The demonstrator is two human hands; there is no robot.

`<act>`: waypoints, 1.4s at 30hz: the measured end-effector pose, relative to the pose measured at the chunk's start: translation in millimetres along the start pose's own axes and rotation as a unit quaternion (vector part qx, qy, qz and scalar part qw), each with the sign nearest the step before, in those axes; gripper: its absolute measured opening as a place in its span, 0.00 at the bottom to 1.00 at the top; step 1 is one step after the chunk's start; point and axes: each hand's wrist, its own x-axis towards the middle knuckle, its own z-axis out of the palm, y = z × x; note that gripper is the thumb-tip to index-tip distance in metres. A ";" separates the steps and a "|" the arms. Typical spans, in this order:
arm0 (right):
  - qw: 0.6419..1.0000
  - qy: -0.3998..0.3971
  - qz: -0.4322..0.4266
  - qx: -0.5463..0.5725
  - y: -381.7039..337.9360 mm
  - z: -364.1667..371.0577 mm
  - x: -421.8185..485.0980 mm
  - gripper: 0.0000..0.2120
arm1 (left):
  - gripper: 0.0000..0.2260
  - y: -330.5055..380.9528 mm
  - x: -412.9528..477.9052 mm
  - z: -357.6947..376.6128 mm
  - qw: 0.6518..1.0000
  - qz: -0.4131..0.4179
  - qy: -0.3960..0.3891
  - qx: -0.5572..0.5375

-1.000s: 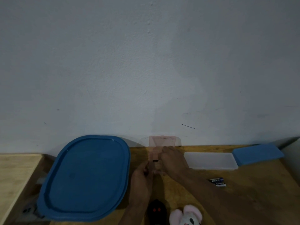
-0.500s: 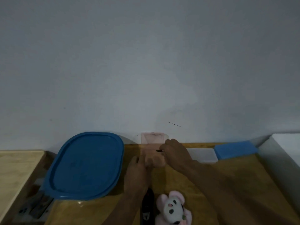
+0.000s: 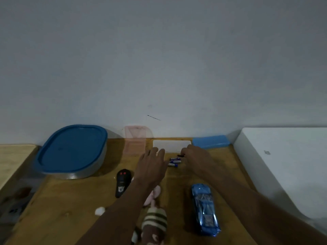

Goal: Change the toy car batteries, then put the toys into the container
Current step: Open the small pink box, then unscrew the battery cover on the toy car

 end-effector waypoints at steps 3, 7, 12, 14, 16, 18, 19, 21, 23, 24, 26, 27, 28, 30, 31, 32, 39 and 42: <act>1.000 -0.011 -0.002 0.011 29.2 0.3 -41.3 0.09 | 0.18 43.1 -20.6 17.6 1.000 -0.005 -0.007 0.006; 0.998 -0.010 0.000 0.068 65.7 8.3 -100.7 0.07 | 0.17 101.7 -53.6 41.4 0.998 -0.027 -0.048 -0.030; 0.993 -0.041 0.050 0.095 94.8 25.9 -154.5 0.11 | 0.24 160.8 -94.3 68.8 0.988 -0.099 -0.101 -0.053; 0.991 -0.049 0.069 0.105 102.8 36.6 -167.8 0.10 | 0.28 177.0 -102.0 74.4 0.978 -0.143 -0.133 -0.072; 0.988 -0.049 0.083 0.119 107.1 46.3 -181.8 0.09 | 0.32 186.5 -103.4 79.8 0.969 -0.176 -0.160 -0.066; 0.990 -0.038 0.084 0.111 110.4 54.7 -193.6 0.08 | 0.36 191.6 -97.2 85.0 0.963 -0.202 -0.166 -0.065; 0.990 -0.033 0.083 0.110 111.8 56.6 -199.1 0.08 | 0.37 193.8 -94.7 89.1 0.959 -0.215 -0.170 -0.073; 0.989 -0.040 0.085 0.112 113.9 59.8 -210.3 0.08 | 0.38 196.5 -90.7 98.8 0.951 -0.234 -0.182 -0.085; 0.989 -0.055 0.091 0.100 119.3 63.0 -216.6 0.08 | 0.37 201.4 -84.3 109.6 0.945 -0.247 -0.199 -0.081; 0.990 -0.057 0.092 0.090 122.4 64.5 -218.4 0.08 | 0.37 205.8 -80.7 115.2 0.942 -0.256 -0.202 -0.081; 0.991 -0.041 0.092 0.090 124.7 63.2 -217.5 0.07 | 0.36 210.1 -72.4 112.1 0.942 -0.267 -0.188 -0.073; 0.990 -0.034 0.094 0.098 128.1 61.4 -215.9 0.07 | 0.36 214.0 -65.4 110.2 0.943 -0.269 -0.183 -0.068; 0.989 -0.033 0.094 0.108 127.3 62.4 -213.8 0.07 | 0.36 213.3 -62.1 109.2 0.941 -0.278 -0.184 -0.066; 0.987 -0.042 0.094 0.124 124.9 62.6 -211.0 0.07 | 0.37 210.3 -59.4 109.7 0.936 -0.294 -0.183 -0.070; 0.986 -0.050 0.097 0.127 124.2 62.9 -210.8 0.07 | 0.37 208.2 -61.0 110.8 0.934 -0.299 -0.181 -0.073; 0.985 -0.054 0.099 0.127 123.4 62.7 -210.6 0.07 | 0.38 205.5 -63.6 112.3 0.933 -0.302 -0.176 -0.079; 0.984 -0.042 0.107 0.137 125.1 38.1 -197.8 0.07 | 0.47 190.9 -72.7 103.1 0.914 -0.308 -0.110 -0.241; 0.982 -0.039 0.099 0.155 119.3 23.1 -188.3 0.07 | 0.46 183.4 -78.8 88.6 0.871 -0.296 -0.061 -0.388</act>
